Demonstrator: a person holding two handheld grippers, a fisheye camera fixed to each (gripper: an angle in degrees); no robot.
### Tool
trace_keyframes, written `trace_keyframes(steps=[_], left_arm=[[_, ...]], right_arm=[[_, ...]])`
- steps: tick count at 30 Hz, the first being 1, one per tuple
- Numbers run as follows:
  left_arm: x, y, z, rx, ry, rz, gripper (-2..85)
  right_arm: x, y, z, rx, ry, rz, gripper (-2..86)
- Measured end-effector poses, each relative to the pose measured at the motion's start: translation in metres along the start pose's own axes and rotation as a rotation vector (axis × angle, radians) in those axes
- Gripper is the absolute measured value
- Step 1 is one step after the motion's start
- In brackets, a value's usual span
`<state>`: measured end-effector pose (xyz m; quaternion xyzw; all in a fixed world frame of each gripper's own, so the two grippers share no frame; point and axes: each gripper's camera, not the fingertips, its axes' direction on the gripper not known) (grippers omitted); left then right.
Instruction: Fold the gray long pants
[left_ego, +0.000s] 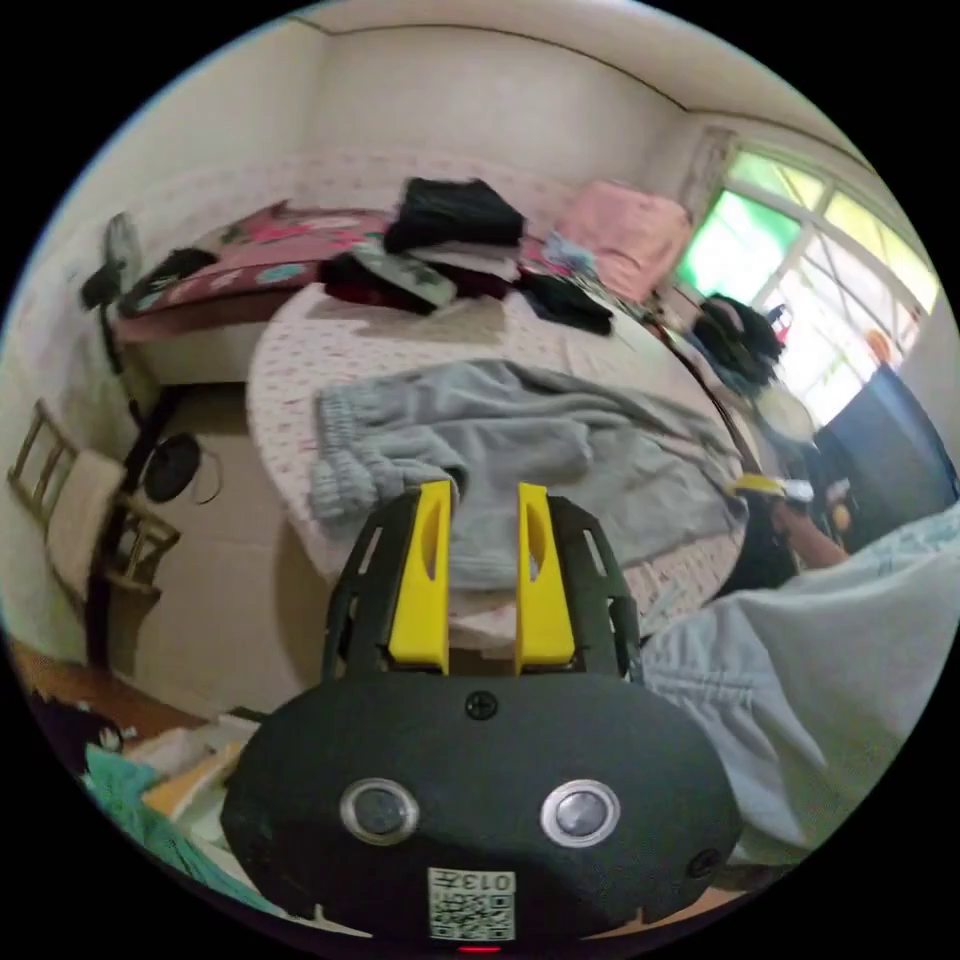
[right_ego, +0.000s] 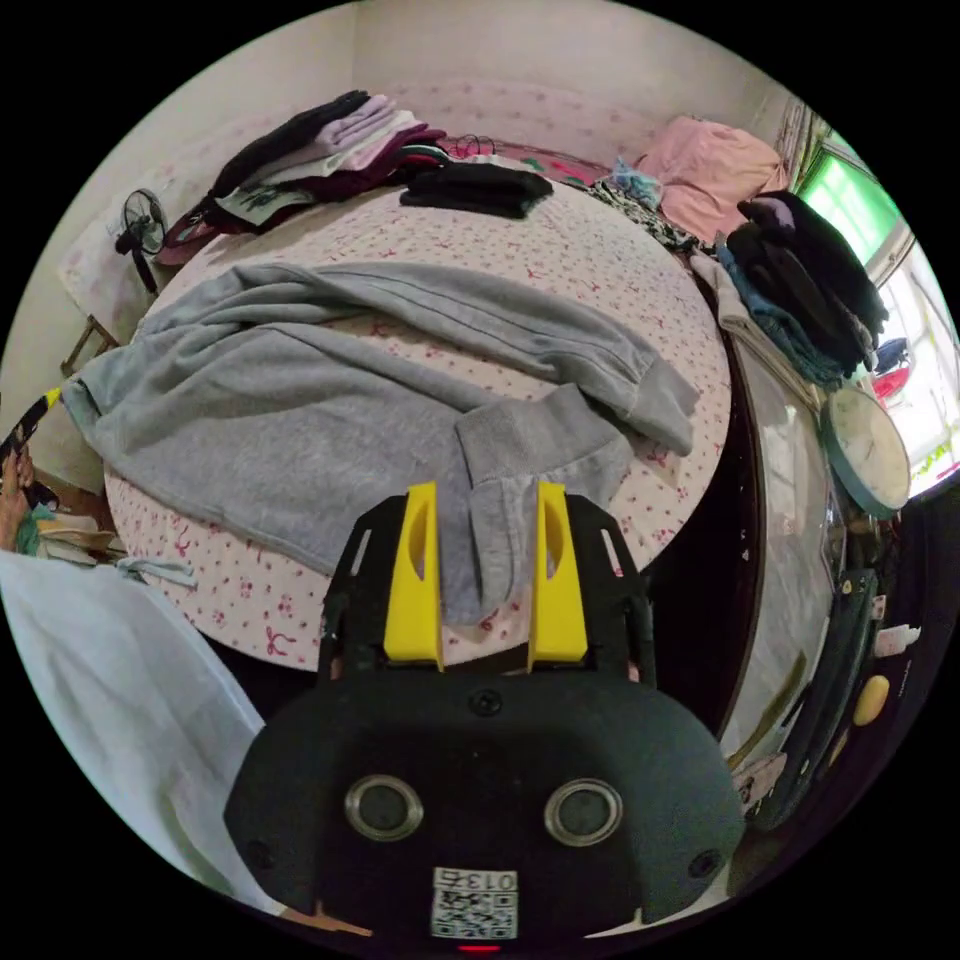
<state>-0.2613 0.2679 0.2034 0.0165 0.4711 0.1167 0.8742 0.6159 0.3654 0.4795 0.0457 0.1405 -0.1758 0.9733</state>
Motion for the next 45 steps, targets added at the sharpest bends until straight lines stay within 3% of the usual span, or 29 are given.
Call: trace_keyframes(steps=[2,5,8,14,18,20,24,26,29,33,36,40,45], left_arm=[[0.067,-0.012,0.055,-0.148,0.141,0.196,9.5],[0.147,-0.011,0.101,-0.198,0.148,0.378,10.1],[0.207,-0.007,0.144,-0.276,0.200,0.540,11.7],[0.276,0.000,0.224,-0.440,0.211,0.747,11.9],[0.289,-0.004,0.256,-0.516,0.123,0.788,2.7],[0.290,-0.016,0.259,-0.540,0.170,0.799,1.5],[0.281,-0.039,0.241,-0.499,0.330,0.733,1.0],[0.272,-0.040,0.248,-0.520,0.404,0.684,1.3],[0.245,-0.038,0.273,-0.594,0.481,0.548,2.7],[0.194,-0.060,0.243,-0.445,0.559,0.423,4.1],[0.113,-0.094,0.194,-0.200,0.454,0.248,5.5],[-0.033,-0.130,0.156,0.013,0.128,-0.141,8.3],[-0.130,-0.169,0.196,-0.100,-0.086,-0.311,13.6]], right_arm=[[0.004,-0.005,0.015,-0.036,-0.008,0.002,12.4],[0.012,-0.008,0.030,-0.084,0.043,0.018,8.3],[0.038,-0.003,0.023,-0.060,-0.028,0.106,5.7],[0.110,0.036,-0.019,0.155,-0.138,0.409,4.3],[0.139,0.057,-0.027,0.151,-0.145,0.445,4.0],[0.144,0.062,-0.031,0.167,-0.144,0.455,3.8],[0.158,0.079,-0.042,0.292,-0.162,0.542,3.7],[0.165,0.081,-0.031,0.223,-0.165,0.569,4.2],[0.169,0.074,0.003,-0.029,-0.155,0.551,6.0],[0.174,0.070,-0.020,0.045,-0.019,0.599,7.9],[0.175,0.051,-0.042,0.125,0.082,0.579,8.0],[0.158,0.003,-0.048,0.200,0.021,0.414,7.8],[0.096,-0.096,-0.019,0.166,-0.030,0.064,8.3]])
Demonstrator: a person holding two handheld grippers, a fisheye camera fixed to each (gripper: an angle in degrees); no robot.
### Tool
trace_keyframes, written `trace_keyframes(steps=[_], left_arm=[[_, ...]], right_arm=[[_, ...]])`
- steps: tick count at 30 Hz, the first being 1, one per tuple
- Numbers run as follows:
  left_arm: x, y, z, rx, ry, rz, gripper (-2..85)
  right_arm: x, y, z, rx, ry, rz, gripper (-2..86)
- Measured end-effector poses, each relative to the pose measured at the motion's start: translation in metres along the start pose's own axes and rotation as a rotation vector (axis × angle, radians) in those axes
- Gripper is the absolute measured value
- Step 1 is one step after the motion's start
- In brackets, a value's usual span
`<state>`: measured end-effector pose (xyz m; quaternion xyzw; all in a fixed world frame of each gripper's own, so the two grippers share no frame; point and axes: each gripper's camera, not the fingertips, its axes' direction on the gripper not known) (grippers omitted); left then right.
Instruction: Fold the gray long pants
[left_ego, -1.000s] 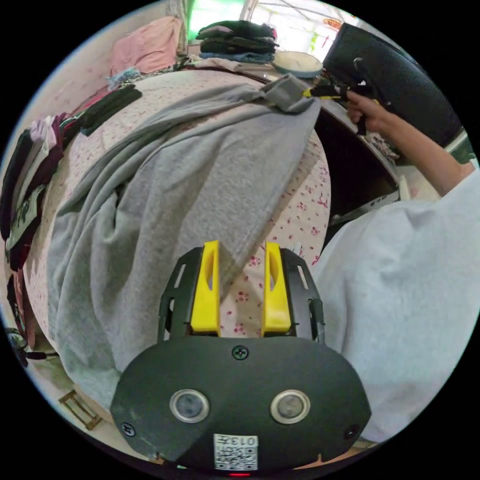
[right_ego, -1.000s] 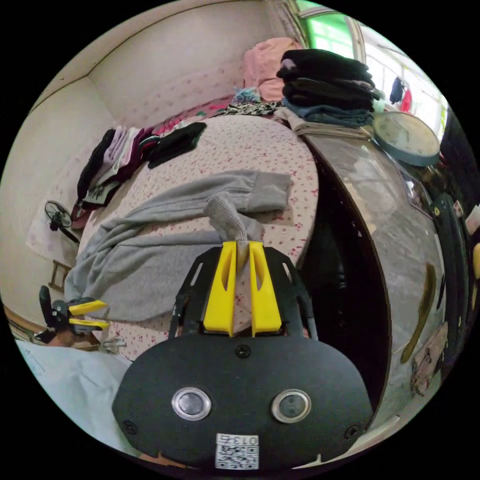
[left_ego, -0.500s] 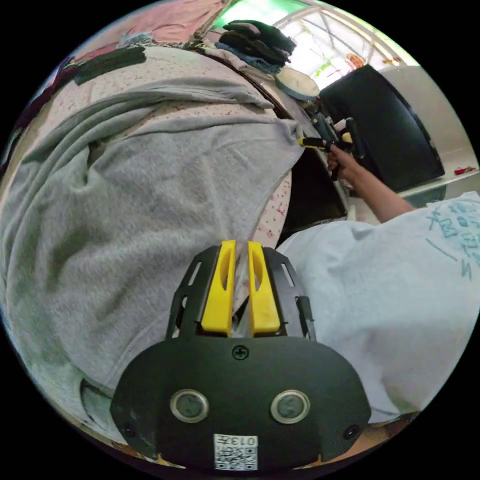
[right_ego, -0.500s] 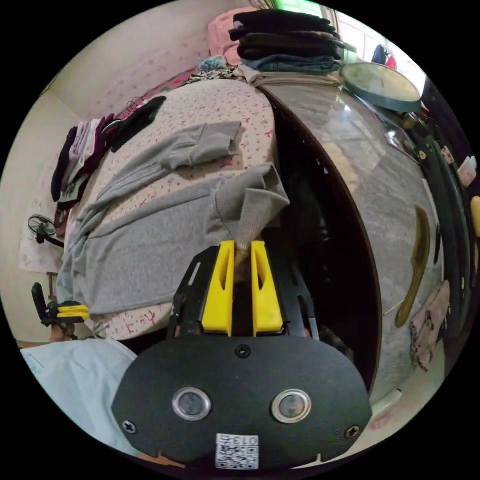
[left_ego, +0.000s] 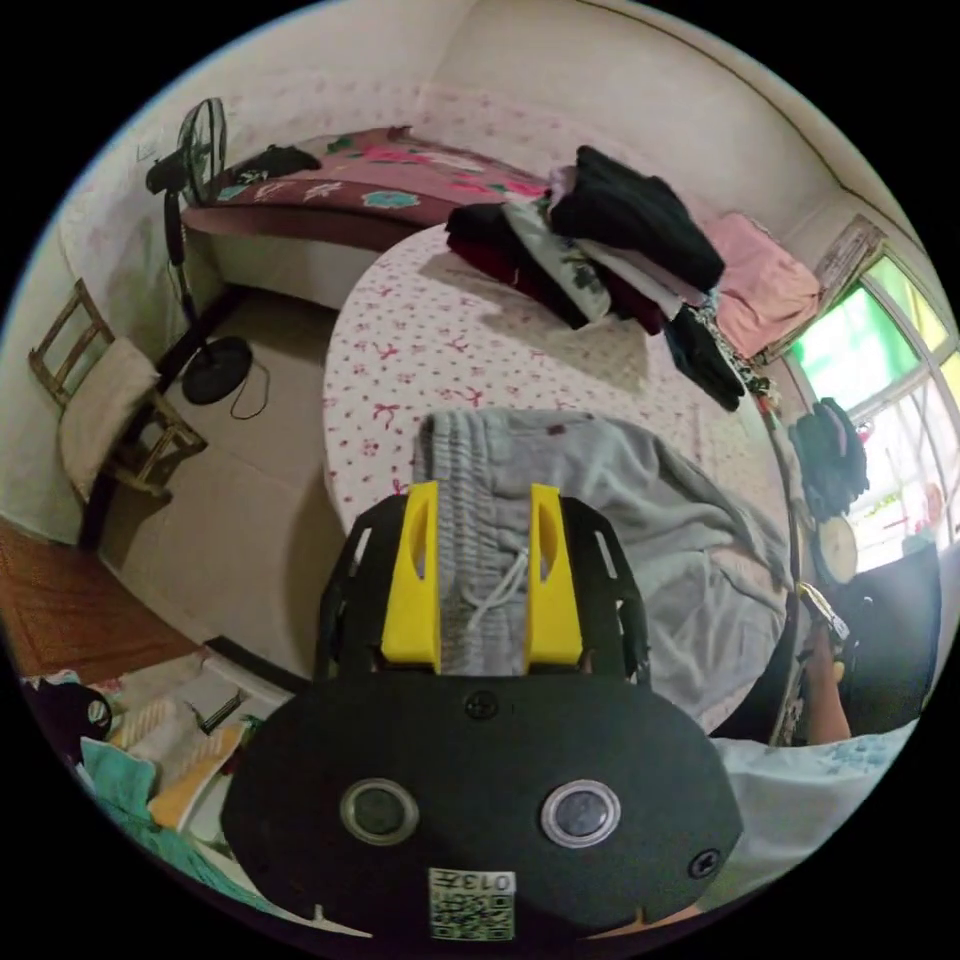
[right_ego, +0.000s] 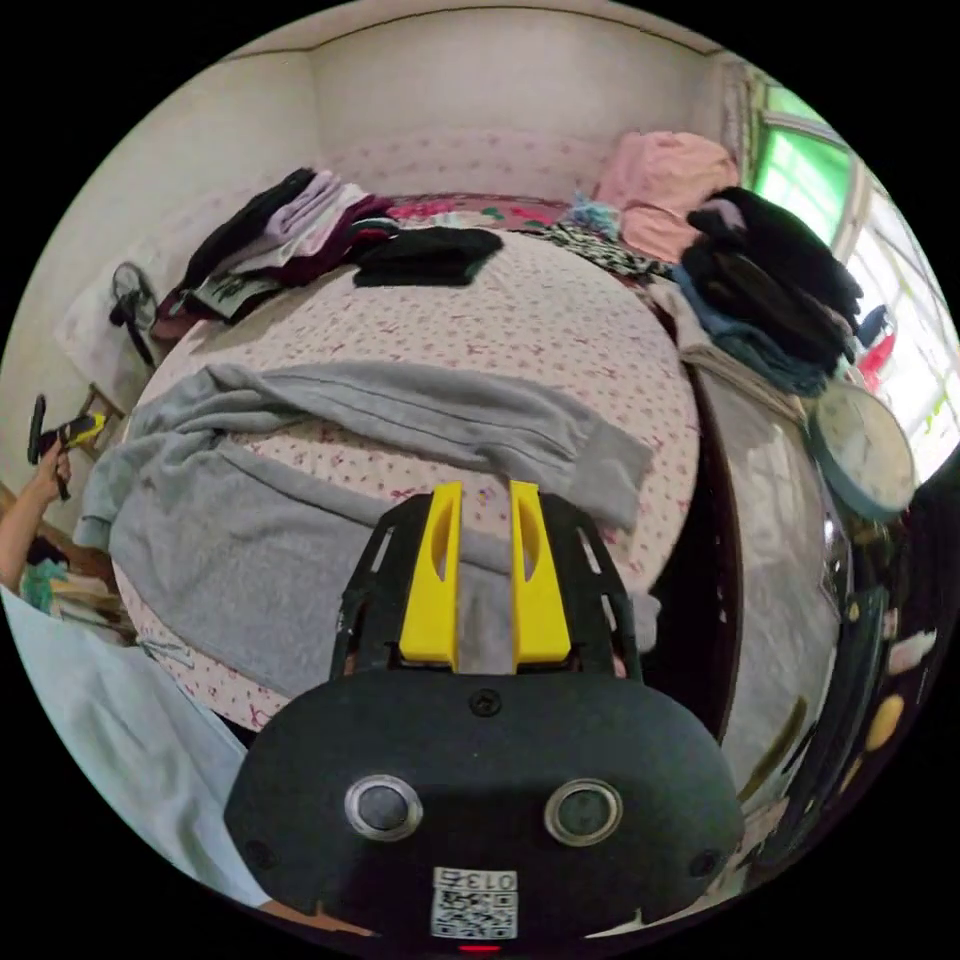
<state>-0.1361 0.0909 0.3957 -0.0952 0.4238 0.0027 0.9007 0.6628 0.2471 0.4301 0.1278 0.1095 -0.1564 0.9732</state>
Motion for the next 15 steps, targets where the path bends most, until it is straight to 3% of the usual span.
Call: trace_keyframes(steps=[7,10,13,15], left_arm=[[-0.008,-0.055,0.098,-0.229,-0.052,0.044,15.5],[-0.003,-0.058,0.112,-0.224,-0.153,0.059,12.5],[0.000,-0.063,0.106,-0.196,-0.195,0.089,3.9],[0.006,-0.068,0.090,-0.141,-0.177,0.133,2.6]], right_arm=[[-0.069,-0.082,0.053,-0.097,-0.027,-0.350,11.7],[-0.089,-0.101,0.077,-0.151,0.008,-0.453,10.9],[-0.091,-0.119,0.090,-0.164,0.047,-0.430,5.7],[-0.088,-0.134,0.085,-0.153,0.086,-0.408,3.6]])
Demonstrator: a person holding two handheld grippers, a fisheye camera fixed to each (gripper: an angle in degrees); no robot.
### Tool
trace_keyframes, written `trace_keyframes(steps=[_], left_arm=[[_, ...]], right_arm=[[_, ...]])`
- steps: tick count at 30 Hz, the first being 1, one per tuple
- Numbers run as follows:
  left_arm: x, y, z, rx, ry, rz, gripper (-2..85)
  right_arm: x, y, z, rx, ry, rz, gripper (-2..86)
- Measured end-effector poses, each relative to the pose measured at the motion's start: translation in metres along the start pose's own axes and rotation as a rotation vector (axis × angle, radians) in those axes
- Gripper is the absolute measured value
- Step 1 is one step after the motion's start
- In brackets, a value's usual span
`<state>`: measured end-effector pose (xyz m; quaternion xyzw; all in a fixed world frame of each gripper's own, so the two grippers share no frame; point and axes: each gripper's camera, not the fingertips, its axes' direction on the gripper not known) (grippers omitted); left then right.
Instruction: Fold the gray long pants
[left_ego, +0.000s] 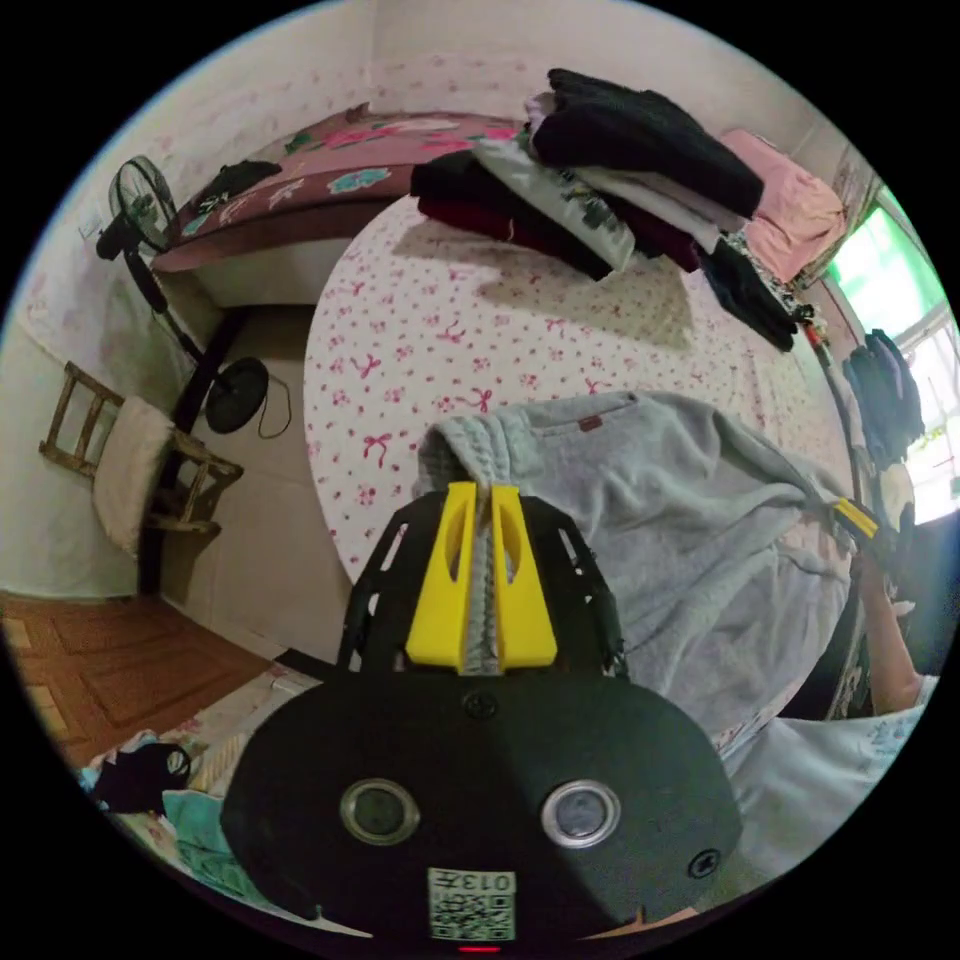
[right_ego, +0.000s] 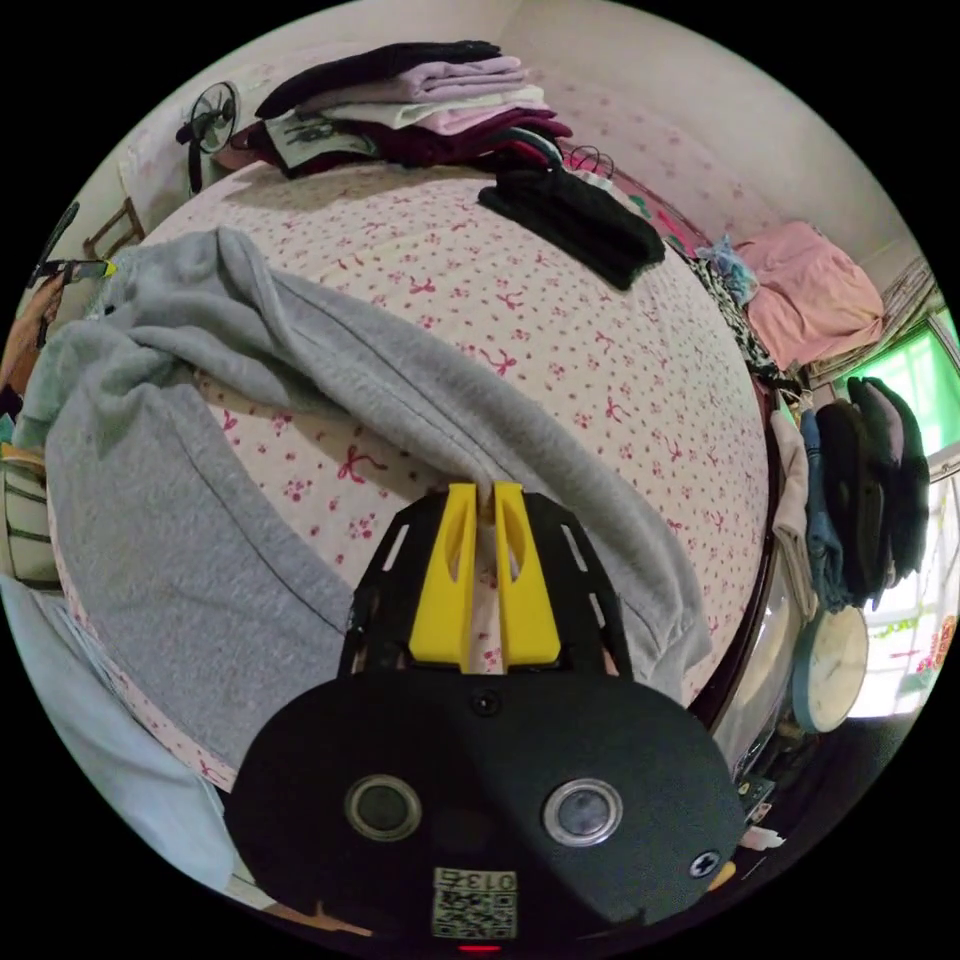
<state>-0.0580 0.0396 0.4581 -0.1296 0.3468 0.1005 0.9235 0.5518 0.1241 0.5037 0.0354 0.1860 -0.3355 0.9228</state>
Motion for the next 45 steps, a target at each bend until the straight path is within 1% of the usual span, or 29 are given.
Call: trace_keyframes(steps=[2,5,9,10,11,12,13,14,15,16,17,19,21,23,24,26,27,29,30,32,35,36,37,38,40,42,43,45], left_arm=[[0.003,-0.002,-0.030,0.081,-0.005,0.061,1.8],[-0.001,-0.006,-0.070,0.193,-0.016,0.092,1.3],[-0.007,-0.024,-0.086,0.272,-0.082,0.105,1.3],[-0.013,-0.034,-0.078,0.278,-0.102,0.089,1.4],[-0.022,-0.045,-0.061,0.269,-0.085,0.061,1.6],[-0.028,-0.051,-0.049,0.258,-0.062,0.042,1.7],[-0.041,-0.061,-0.023,0.219,0.009,-0.022,1.9],[-0.053,-0.067,0.005,0.162,0.087,-0.120,2.3],[-0.058,-0.067,0.016,0.145,0.109,-0.172,2.5],[-0.063,-0.061,0.027,0.175,0.137,-0.257,3.1],[-0.064,-0.053,0.031,0.242,0.183,-0.295,3.7],[-0.057,-0.042,0.033,0.286,0.196,-0.298,5.3],[-0.032,-0.036,0.032,0.312,0.155,-0.201,5.7],[0.034,-0.036,0.044,0.256,0.178,0.063,5.9],[0.055,-0.035,0.050,0.235,0.188,0.135,5.9],[0.147,-0.023,0.074,0.173,0.200,0.402,6.7],[0.171,-0.017,0.081,0.159,0.201,0.467,7.1],[0.267,0.010,0.112,0.111,0.196,0.714,8.3],[0.290,0.019,0.119,0.102,0.188,0.769,8.5],[0.369,0.051,0.149,0.117,0.111,0.941,9.3],[0.432,0.074,0.188,0.151,-0.034,1.033,10.0],[0.439,0.075,0.196,0.144,-0.045,1.038,9.7],[0.452,0.074,0.212,0.102,-0.053,1.053,8.9],[0.461,0.072,0.228,0.044,-0.058,1.075,6.3],[0.467,0.070,0.236,0.054,-0.042,1.087,3.0],[0.474,0.066,0.243,0.004,-0.053,1.119,1.4],[0.477,0.062,0.241,-0.021,-0.023,1.134,0.9],[0.475,0.056,0.229,-0.009,0.055,1.145,0.5]], right_arm=[[0.010,-0.006,-0.016,0.066,0.025,0.013,3.0],[0.030,-0.017,-0.044,0.137,0.080,0.020,2.5],[0.065,-0.048,-0.064,0.214,0.105,0.041,2.6],[0.070,-0.054,-0.064,0.227,0.099,0.048,2.7],[0.079,-0.066,-0.060,0.247,0.081,0.054,3.0],[0.088,-0.081,-0.051,0.248,0.067,0.067,3.6],[0.094,-0.088,-0.044,0.236,0.051,0.083,4.0],[0.105,-0.101,-0.028,0.182,-0.010,0.119,5.1],[0.116,-0.110,-0.013,0.109,-0.081,0.149,5.6],[0.122,-0.112,-0.009,0.077,-0.112,0.162,5.6],[0.132,-0.111,-0.008,0.064,-0.158,0.180,5.7],[0.147,-0.095,-0.021,0.121,-0.136,0.221,6.4],[0.165,-0.059,-0.037,0.179,-0.086,0.267,7.6],[0.170,-0.027,-0.043,0.207,-0.086,0.259,8.0],[0.169,-0.009,-0.041,0.188,-0.086,0.237,8.3],[0.161,0.015,-0.031,0.131,-0.067,0.192,9.0],[0.155,0.028,-0.023,0.100,-0.062,0.174,9.9],[0.150,0.044,-0.014,0.084,-0.079,0.181,10.3],[0.149,0.052,-0.009,0.088,-0.091,0.204,10.3],[0.150,0.059,0.001,0.069,-0.091,0.239,10.0],[0.156,0.067,0.016,-0.004,-0.031,0.253,7.6],[0.162,0.071,0.015,0.021,-0.026,0.262,6.4],[0.165,0.072,0.015,0.032,-0.026,0.265,5.5],[0.170,0.075,0.011,0.059,-0.016,0.262,3.6],[0.181,0.078,0.002,0.087,0.019,0.294,2.7],[0.201,0.083,-0.021,0.168,0.037,0.351,2.1],[0.207,0.085,-0.028,0.195,0.041,0.368,2.0],[0.234,0.093,-0.057,0.290,0.054,0.423,1.7]])
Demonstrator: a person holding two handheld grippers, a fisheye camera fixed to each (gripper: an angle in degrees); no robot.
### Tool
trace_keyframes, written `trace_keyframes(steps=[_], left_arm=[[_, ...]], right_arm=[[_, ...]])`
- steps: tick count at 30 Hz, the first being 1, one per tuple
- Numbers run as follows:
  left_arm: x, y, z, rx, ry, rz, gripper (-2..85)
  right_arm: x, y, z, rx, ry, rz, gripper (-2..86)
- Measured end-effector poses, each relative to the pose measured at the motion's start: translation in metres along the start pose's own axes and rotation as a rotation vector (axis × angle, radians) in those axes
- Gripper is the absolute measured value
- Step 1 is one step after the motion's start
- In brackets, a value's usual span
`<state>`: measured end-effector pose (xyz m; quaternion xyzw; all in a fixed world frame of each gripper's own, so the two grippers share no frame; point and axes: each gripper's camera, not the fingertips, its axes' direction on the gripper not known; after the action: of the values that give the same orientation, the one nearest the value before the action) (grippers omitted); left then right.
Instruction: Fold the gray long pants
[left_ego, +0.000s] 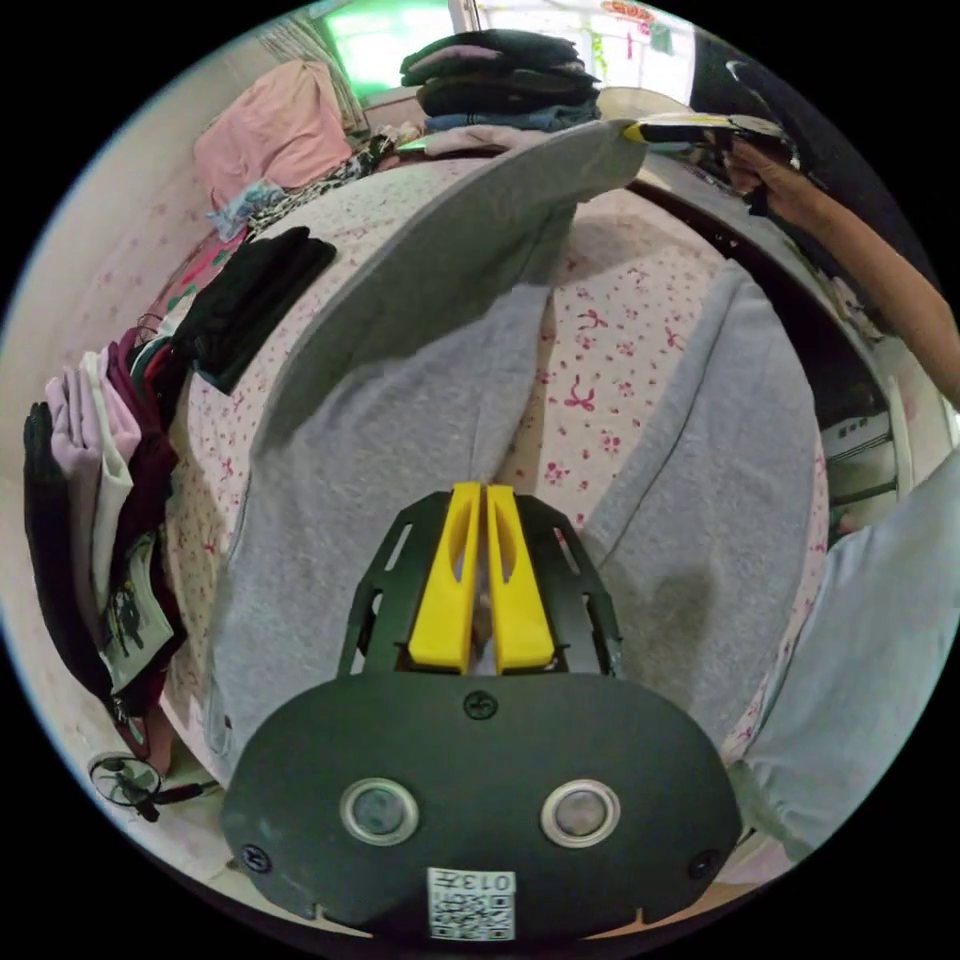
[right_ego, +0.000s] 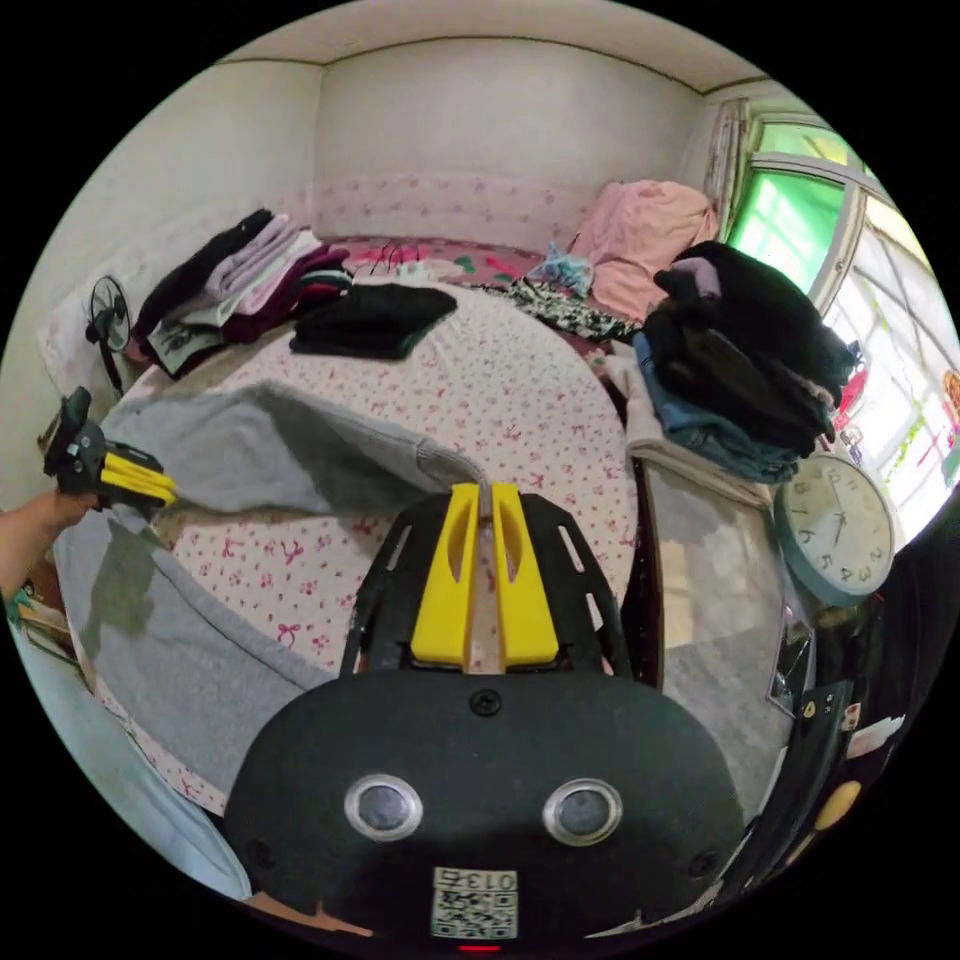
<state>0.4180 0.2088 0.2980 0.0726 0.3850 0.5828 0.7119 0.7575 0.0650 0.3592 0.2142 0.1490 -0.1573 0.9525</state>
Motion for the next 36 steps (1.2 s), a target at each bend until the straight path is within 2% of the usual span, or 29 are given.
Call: trace_keyframes(steps=[4,7,11,12,14,16,17,21,26,31,34,36], left_arm=[[-0.025,0.003,-0.028,0.121,0.145,0.004,0.1],[-0.043,0.000,-0.021,0.121,0.224,-0.005,0.2],[-0.060,-0.006,0.024,0.023,0.374,-0.067,1.0],[-0.059,-0.008,0.025,0.014,0.389,-0.064,1.2],[-0.041,-0.010,0.008,0.071,0.347,-0.027,2.4],[-0.023,-0.010,-0.004,0.101,0.338,0.016,4.0],[-0.010,-0.010,-0.008,0.100,0.331,0.051,5.5],[0.028,0.000,-0.014,0.099,0.291,0.101,7.3],[0.053,0.011,0.012,-0.019,0.242,0.063,9.6],[0.070,0.016,0.012,0.010,0.192,0.062,9.5],[0.079,0.014,0.021,-0.053,0.192,0.070,6.7],[0.078,0.015,0.018,-0.032,0.147,0.052,3.3]], right_arm=[[0.041,-0.021,-0.016,0.041,-0.020,0.042,1.5],[0.072,-0.040,-0.001,0.008,-0.085,0.120,1.5],[0.105,-0.052,0.063,-0.220,-0.170,0.271,1.4],[0.114,-0.049,0.076,-0.273,-0.123,0.325,1.2],[0.123,-0.039,0.072,-0.248,-0.078,0.382,1.0],[0.122,-0.029,0.055,-0.156,-0.147,0.346,1.2],[0.114,-0.021,0.044,-0.121,-0.225,0.256,1.5],[0.071,0.021,0.019,-0.216,-0.410,-0.043,3.8],[0.038,0.074,0.010,-0.317,-0.317,-0.129,8.0],[0.024,0.093,0.018,-0.410,-0.340,-0.118,9.9],[0.010,0.098,0.025,-0.446,-0.289,-0.160,8.6],[-0.004,0.100,0.029,-0.442,-0.230,-0.204,6.1]])
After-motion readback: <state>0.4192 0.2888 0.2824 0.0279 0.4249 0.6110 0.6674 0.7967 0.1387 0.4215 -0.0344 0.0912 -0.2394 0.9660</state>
